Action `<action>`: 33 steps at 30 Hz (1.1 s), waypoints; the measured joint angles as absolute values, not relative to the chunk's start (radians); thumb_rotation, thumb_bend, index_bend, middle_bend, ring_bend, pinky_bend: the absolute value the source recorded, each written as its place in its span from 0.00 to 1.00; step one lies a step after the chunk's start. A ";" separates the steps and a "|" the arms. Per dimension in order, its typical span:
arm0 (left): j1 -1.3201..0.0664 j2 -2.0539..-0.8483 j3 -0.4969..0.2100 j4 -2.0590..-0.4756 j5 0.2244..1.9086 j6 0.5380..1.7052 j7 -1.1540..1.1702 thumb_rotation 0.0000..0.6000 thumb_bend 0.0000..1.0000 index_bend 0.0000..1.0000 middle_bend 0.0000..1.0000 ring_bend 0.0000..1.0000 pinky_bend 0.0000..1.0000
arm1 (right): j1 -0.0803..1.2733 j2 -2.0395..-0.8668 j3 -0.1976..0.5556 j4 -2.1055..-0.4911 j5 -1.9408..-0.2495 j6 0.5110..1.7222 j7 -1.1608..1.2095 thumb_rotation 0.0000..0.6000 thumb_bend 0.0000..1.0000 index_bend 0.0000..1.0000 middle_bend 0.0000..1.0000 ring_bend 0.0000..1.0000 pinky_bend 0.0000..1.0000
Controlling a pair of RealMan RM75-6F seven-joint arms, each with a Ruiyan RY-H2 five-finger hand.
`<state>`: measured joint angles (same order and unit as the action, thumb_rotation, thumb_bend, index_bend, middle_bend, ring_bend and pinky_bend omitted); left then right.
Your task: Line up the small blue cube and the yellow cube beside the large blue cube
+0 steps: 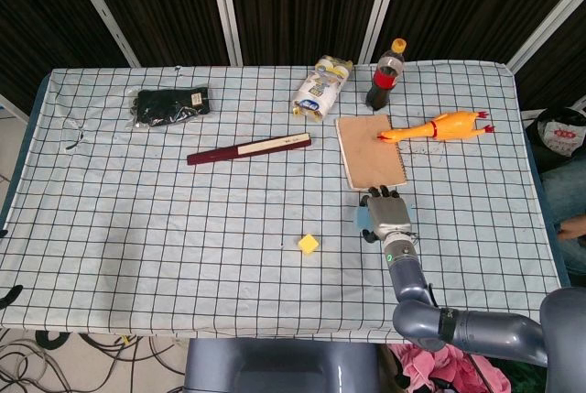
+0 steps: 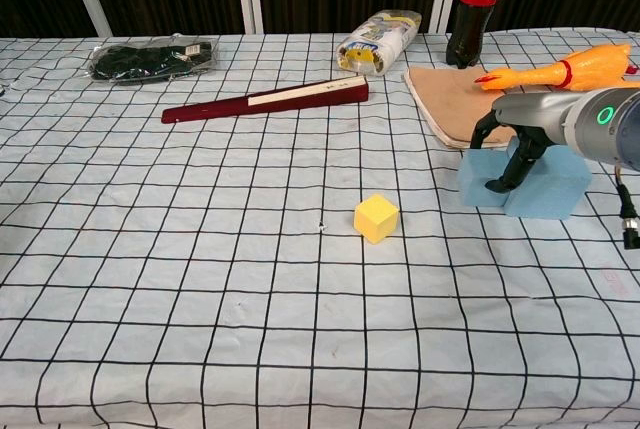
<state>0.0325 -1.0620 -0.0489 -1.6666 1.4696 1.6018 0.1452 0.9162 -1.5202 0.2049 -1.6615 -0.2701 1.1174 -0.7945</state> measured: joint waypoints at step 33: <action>0.034 -1.060 -0.049 -1.670 1.468 1.602 0.148 1.00 0.01 0.22 0.06 0.00 0.00 | 0.923 -1.499 0.193 -1.700 -0.273 1.134 -0.807 1.00 0.31 0.20 0.05 0.00 0.09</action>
